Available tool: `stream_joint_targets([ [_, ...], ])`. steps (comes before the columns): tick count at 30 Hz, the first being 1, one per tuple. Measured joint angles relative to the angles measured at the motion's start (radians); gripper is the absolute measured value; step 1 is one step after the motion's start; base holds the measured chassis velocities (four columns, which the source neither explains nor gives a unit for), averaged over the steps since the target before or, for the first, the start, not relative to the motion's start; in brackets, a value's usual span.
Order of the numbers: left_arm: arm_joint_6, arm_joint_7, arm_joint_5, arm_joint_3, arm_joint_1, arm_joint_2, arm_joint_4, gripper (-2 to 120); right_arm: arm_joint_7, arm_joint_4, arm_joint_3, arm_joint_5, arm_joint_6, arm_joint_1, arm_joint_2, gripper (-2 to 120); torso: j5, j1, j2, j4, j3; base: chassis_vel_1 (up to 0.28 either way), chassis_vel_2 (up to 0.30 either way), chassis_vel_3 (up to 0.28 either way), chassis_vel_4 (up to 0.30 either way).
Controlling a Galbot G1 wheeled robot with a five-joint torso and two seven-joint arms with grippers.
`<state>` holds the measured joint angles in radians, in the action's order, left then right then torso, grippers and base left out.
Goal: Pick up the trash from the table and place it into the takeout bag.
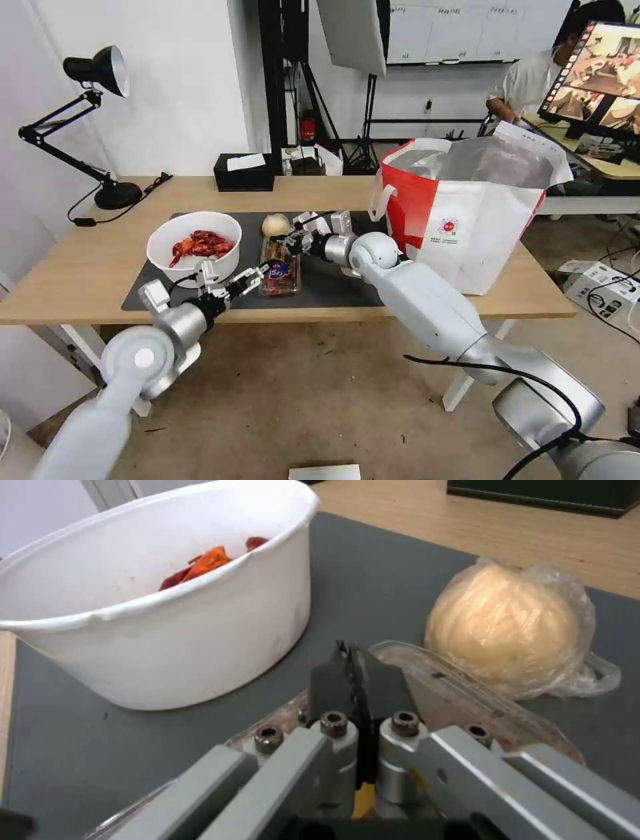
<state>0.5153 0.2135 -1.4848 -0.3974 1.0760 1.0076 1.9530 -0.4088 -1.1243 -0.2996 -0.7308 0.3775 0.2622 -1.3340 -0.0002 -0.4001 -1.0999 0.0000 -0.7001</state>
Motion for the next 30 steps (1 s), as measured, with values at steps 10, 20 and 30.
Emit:
stream_joint_targets([
  [10,0.003,0.015,0.012,0.032,-0.040,0.019,-0.062,100,-0.010,0.044,-0.017,0.025,0.001,-0.013,-0.013,0,0.0001,0.000,0.000,0.0000,0.000,0.000,0.000,0.000,0.000],
  [20,-0.005,0.021,0.039,0.020,-0.034,0.018,-0.057,100,-0.022,0.067,-0.023,0.038,0.006,-0.005,-0.021,0,0.0002,0.000,0.000,0.0000,0.000,0.000,0.000,0.000,0.000],
  [30,-0.008,0.051,0.065,0.021,-0.032,0.019,-0.065,100,-0.022,0.061,-0.026,0.038,0.008,-0.003,-0.016,0,0.0002,0.000,0.000,0.0000,0.000,0.000,0.000,0.000,0.000],
])
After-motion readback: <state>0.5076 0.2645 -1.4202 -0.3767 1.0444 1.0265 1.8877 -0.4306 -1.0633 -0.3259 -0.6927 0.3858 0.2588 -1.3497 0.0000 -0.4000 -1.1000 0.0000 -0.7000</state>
